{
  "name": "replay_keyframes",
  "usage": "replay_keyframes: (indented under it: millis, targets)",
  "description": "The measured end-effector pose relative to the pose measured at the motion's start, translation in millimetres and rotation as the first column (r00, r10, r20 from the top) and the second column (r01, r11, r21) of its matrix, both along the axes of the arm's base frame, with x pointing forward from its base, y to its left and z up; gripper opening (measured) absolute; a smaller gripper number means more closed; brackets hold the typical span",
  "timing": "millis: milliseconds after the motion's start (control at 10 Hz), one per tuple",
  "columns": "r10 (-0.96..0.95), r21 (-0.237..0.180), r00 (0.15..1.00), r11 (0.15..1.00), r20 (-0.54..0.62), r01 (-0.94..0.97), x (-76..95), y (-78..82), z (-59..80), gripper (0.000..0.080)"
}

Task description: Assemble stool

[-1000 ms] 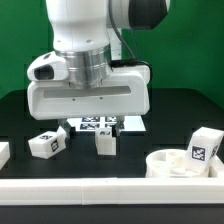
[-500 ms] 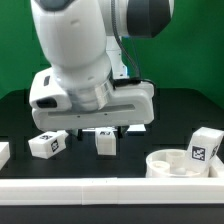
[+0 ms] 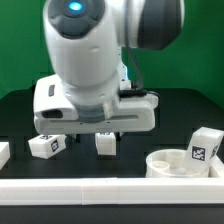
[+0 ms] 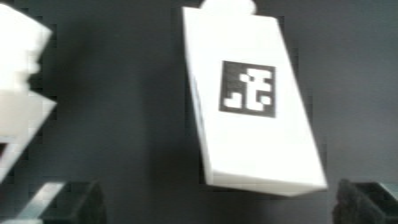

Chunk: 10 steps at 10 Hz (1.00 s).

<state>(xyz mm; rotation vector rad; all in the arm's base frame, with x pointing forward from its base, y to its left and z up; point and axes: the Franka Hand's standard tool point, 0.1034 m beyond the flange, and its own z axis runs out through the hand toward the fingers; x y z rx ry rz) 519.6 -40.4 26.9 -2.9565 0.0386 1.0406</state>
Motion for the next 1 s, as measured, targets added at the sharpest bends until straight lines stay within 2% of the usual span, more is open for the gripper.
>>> replay_keyframes:
  millis: [100, 500, 700, 800, 900, 1000]
  targets:
    - [0.018, 0.000, 1.000, 1.000, 0.002, -0.018, -0.7, 5.8, -1.9, 0.0649]
    - [0.010, 0.001, 1.000, 1.000, -0.024, -0.010, -4.5, 1.7, -3.0, 0.0649]
    - [-0.003, 0.011, 0.986, 1.000, -0.164, 0.005, -18.2, -1.2, -4.4, 0.0649]
    - [-0.003, 0.012, 0.982, 1.000, -0.189, 0.005, -18.2, -1.5, -7.2, 0.0649]
    - [-0.003, 0.016, 0.969, 1.000, -0.248, 0.007, -27.1, 2.5, -6.7, 0.0649]
    - [0.003, 0.019, 0.968, 1.000, -0.252, 0.002, -27.2, 5.7, -9.0, 0.0649]
